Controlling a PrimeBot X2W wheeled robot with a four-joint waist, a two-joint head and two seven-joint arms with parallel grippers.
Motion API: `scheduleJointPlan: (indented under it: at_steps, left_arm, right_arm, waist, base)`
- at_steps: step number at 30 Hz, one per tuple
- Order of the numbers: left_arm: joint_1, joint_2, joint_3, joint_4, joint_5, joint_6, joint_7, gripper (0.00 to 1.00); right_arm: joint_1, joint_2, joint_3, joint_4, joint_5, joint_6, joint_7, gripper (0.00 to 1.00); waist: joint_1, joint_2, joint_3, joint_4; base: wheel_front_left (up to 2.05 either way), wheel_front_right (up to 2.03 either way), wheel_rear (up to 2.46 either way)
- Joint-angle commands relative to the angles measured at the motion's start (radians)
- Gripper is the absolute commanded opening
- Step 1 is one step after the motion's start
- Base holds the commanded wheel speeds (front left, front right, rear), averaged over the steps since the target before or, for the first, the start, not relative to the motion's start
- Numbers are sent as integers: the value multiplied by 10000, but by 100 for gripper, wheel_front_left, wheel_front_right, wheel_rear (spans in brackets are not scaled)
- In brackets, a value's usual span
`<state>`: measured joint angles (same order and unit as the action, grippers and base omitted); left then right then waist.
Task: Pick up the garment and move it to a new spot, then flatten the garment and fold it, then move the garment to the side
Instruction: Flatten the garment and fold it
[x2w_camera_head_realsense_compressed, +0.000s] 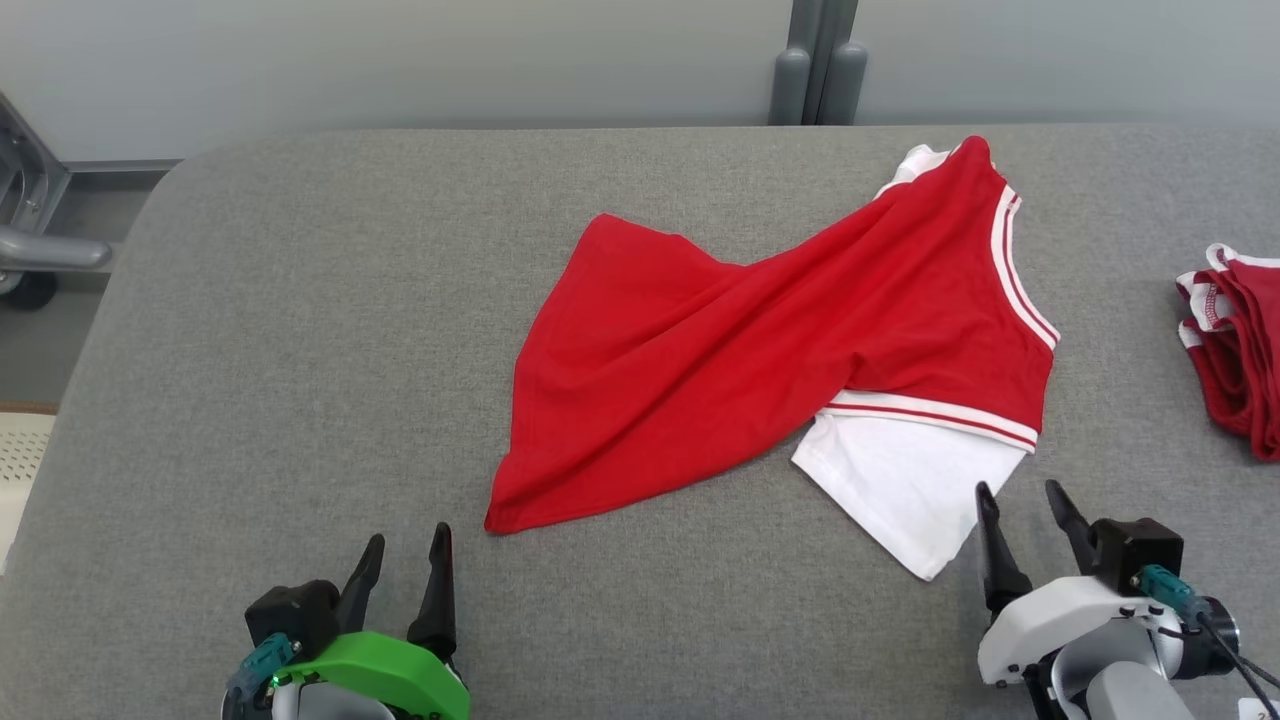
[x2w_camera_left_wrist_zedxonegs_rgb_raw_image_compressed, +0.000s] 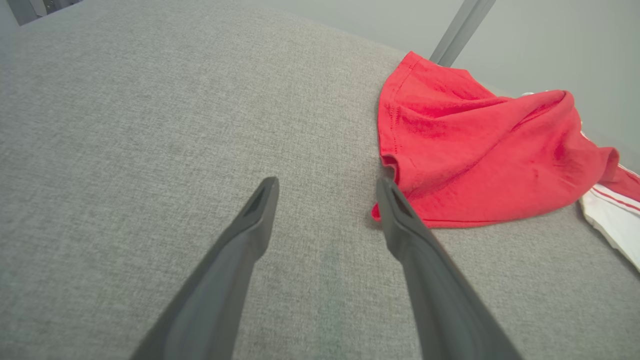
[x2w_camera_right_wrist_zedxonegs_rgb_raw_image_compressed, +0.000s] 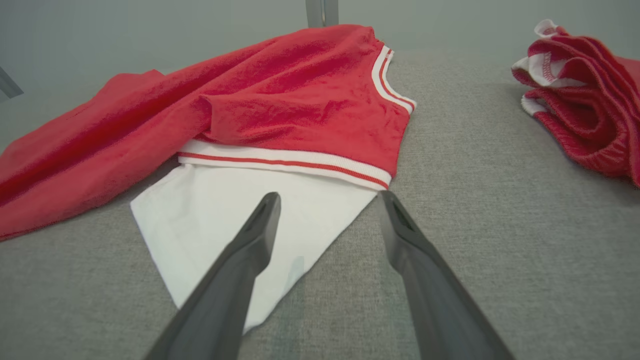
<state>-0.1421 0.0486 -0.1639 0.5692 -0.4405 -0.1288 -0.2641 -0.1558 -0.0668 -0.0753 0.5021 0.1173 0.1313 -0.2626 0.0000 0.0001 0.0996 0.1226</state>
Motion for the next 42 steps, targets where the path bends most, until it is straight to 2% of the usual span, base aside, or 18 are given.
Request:
scheduleJointPlan:
  at_steps: [1, 6, 18, 19, 21, 22, 37, 38, 39, 40, 42]
  left_arm:
    - [133, 48, 48, 25, 52, 6, 5, 100]
    - [141, 48, 15, 63, 87, 4, 4, 100]
    - [-10, 46, -57, 16, 151, -3, 4, 100]
    - [-18, 48, -42, 15, 163, -3, 5, 100]
    - [-41, 48, 8, 16, 203, -4, 4, 100]
    - [-52, 48, 48, -15, 237, -5, 5, 100]
    - [417, 45, -60, 75, -4, 27, 5, 100]
    - [452, 45, -73, 89, -9, 45, 4, 100]
    - [497, 46, -78, 108, -22, 76, 4, 100]
    - [517, 46, -64, 130, -36, 102, 4, 100]
    - [517, 45, -38, 158, -3, 159, 4, 100]
  right_arm:
    - [134, 52, 80, 72, 26, -14, -26, 100]
    - [347, 115, 702, 545, -41, -11, -25, 100]
    - [-87, 144, 598, 1959, 134, -16, 1, 100]
    - [-127, 151, 657, 2096, 206, -14, 7, 98]
    - [-186, 158, 754, 2369, 300, -10, 35, 37]
    - [-186, 158, 741, 2434, 335, -10, 36, 0]
    - [956, -215, -136, 1818, 498, -17, -4, 0]
    - [987, -241, -173, 1830, 510, -17, -4, 10]
    - [1028, -272, -253, 1850, 522, -17, -5, 47]
    - [1051, -325, -346, 1801, 468, -17, -5, 100]
    - [1111, -374, -543, 1643, 277, -17, -11, 100]
  waist:
    - [0, -1, -169, -38]
    - [0, -1, -168, 107]
    - [0, -1, 119, 615]
    - [0, -1, 119, 634]
    - [0, -1, 102, 653]
    - [0, -1, 89, 654]
    - [0, -1, -808, -315]
    - [0, -1, -862, -376]
    - [0, -1, -913, -436]
    - [0, -1, -948, -496]
    - [0, -1, -1002, -603]
  base:
    - [0, 0, 0]
    - [0, 0, 0]
    - [0, 0, 0]
    - [0, 0, 0]
    - [0, 0, 0]
    - [0, 0, 0]
    - [0, 0, 0]
    - [0, 0, 0]
    - [0, 0, 0]
    - [0, 0, 0]
    - [0, 0, 0]
